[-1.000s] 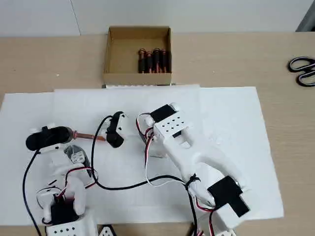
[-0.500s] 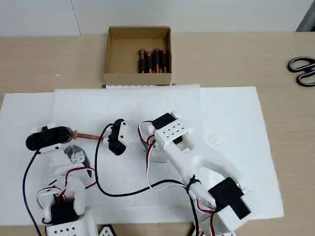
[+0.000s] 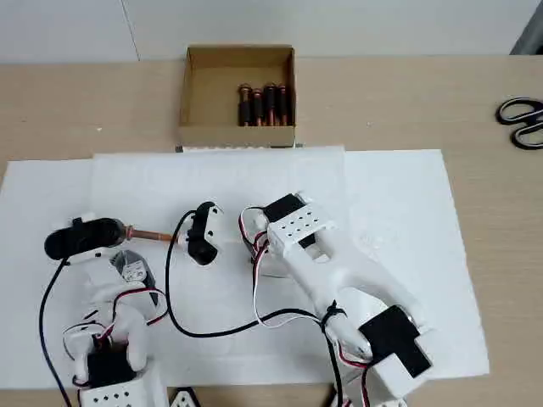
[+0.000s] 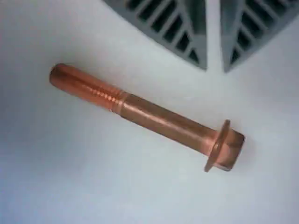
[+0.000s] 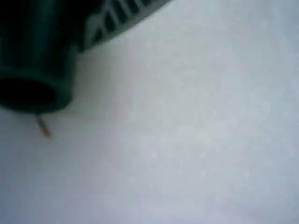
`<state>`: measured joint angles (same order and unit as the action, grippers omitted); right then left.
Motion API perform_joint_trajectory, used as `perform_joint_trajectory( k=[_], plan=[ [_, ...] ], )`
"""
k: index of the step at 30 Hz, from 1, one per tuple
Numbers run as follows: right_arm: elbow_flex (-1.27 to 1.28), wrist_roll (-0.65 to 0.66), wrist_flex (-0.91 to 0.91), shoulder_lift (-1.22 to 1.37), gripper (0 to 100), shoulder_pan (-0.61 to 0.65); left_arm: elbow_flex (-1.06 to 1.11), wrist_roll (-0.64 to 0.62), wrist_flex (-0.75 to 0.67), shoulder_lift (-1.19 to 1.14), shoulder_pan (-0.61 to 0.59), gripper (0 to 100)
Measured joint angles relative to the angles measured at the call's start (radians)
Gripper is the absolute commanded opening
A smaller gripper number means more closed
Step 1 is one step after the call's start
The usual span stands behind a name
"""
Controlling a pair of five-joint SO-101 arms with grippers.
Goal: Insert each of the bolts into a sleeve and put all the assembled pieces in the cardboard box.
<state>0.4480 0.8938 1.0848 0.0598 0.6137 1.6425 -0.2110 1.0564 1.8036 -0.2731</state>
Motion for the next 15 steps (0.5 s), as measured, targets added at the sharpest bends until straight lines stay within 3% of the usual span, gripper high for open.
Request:
perform_joint_trajectory(
  k=[11,15],
  plan=[
    [0.018,-0.118,0.025,-0.118,0.2,0.002,0.0,0.0,0.0,0.0,0.0,1],
    [0.018,-0.218,0.049,-0.204,0.2,-0.008,0.0,0.0,0.0,0.0,0.0,1]
  ],
)
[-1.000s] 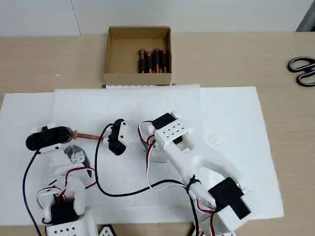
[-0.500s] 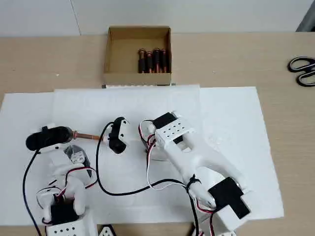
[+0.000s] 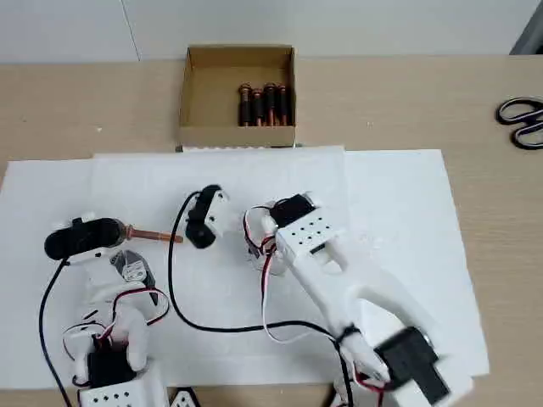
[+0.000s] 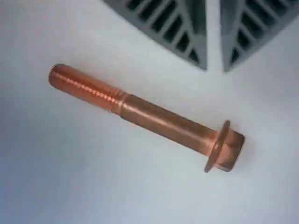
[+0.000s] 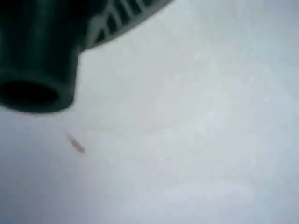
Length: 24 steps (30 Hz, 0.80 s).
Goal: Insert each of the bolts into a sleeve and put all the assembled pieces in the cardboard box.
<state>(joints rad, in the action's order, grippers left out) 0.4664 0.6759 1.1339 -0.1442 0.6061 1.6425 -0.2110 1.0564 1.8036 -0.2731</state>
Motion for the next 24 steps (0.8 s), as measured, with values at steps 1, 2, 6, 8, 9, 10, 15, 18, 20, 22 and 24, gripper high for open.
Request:
perform_joint_trajectory(
  k=[1,2,6,8,9,10,15,18,20,22,24],
  plan=[
    [0.0,-0.032,0.002,-0.02,0.2,-0.011,0.0,0.0,0.0,0.0,0.0,1],
    [0.0,-0.064,0.005,-0.035,0.2,-0.028,0.0,0.0,0.0,0.0,0.0,1],
    [0.0,-0.152,0.026,-0.084,0.2,-0.104,0.0,0.0,0.0,0.0,0.0,1],
    [0.0,-0.178,0.054,-0.095,0.2,-0.144,0.0,0.0,0.0,0.0,0.0,1],
    [0.0,-0.19,0.066,-0.097,0.2,-0.166,0.0,0.0,0.0,0.0,0.0,1],
    [0.0,-0.201,0.078,-0.098,0.2,-0.189,0.0,0.0,0.0,0.0,0.0,1],
    [0.0,-0.236,0.112,-0.124,0.2,-0.305,-0.002,-0.038,0.0,0.0,0.0,1],
    [0.0,-0.236,0.135,-0.141,0.3,-0.361,-0.043,-0.044,0.0,0.0,0.0,1],
    [0.002,-0.236,0.147,-0.153,0.3,-0.381,-0.086,-0.044,0.003,0.0,0.0,1],
    [0.002,-0.236,0.152,-0.167,0.3,-0.393,-0.129,-0.044,0.02,0.0,0.0,1],
    [0.002,-0.236,0.152,-0.172,0.3,-0.397,-0.163,-0.044,0.038,0.0,0.0,1]
  ],
)
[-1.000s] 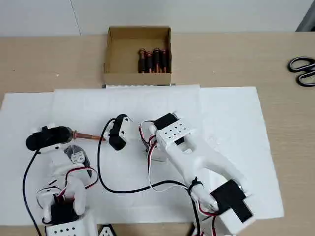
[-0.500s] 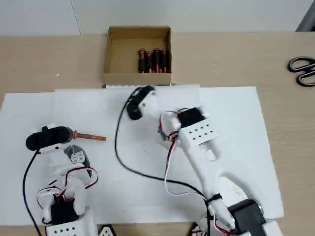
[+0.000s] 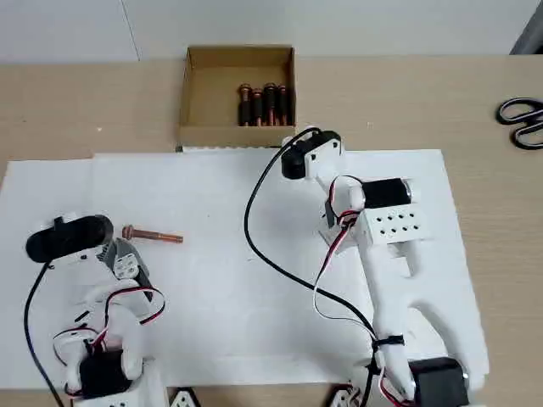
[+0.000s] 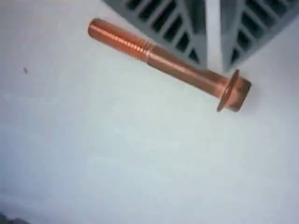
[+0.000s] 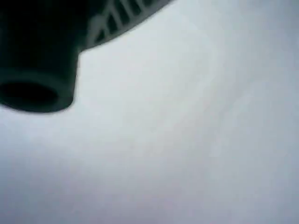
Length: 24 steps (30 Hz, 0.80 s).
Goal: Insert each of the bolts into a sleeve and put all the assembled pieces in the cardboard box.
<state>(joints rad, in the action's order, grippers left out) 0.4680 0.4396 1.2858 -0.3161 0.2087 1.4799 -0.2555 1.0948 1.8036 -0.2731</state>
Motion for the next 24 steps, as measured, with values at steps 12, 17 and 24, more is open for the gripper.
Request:
perform_joint_trajectory(
  k=[12,17,24],
  plan=[
    [0.0,0.0,0.0,0.0,0.3,0.003,-0.327,0.0,-0.018,-0.23,0.0,1],
    [0.0,0.0,0.0,0.0,0.3,0.002,-0.631,-0.043,-0.031,-0.552,0.0,1],
    [0.0,-0.003,0.0,0.0,0.3,0.003,-1.12,-0.164,0.078,-1.0,0.035,1]
  ],
)
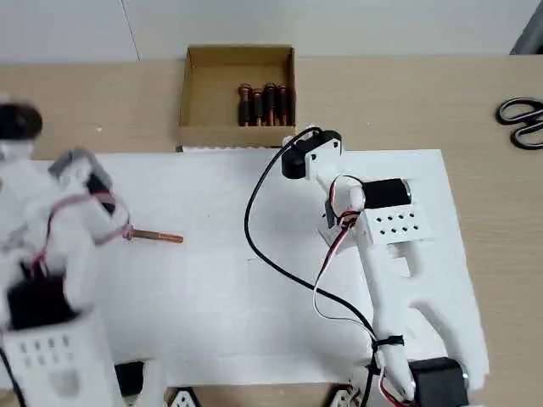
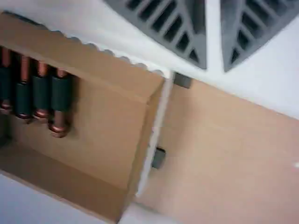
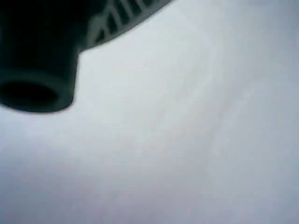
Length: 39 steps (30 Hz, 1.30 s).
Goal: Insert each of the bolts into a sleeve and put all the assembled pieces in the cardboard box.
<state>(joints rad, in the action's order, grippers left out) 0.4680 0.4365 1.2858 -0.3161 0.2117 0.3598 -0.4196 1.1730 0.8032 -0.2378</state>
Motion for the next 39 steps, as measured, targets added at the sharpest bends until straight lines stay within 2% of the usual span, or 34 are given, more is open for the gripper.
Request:
perform_joint_trajectory(
  k=[6,15,22,29,39],
  plan=[
    [0.0,-0.003,0.021,0.0,0.3,-0.002,-0.239,-0.158,0.164,-0.278,0.018,1],
    [0.0,-0.005,0.028,0.0,0.3,-0.005,-0.221,-0.399,0.325,-0.543,0.02,1],
    [0.006,-0.06,0.028,0.0,0.3,-0.005,-0.189,-0.643,0.427,-0.671,0.02,1],
    [0.006,-0.086,0.028,0.0,0.3,-0.005,-0.157,-0.707,0.42,-0.738,0.02,1],
    [0.006,-0.086,0.028,0.0,0.3,-0.003,-0.021,-0.707,0.256,-0.824,0.02,1]
  ],
)
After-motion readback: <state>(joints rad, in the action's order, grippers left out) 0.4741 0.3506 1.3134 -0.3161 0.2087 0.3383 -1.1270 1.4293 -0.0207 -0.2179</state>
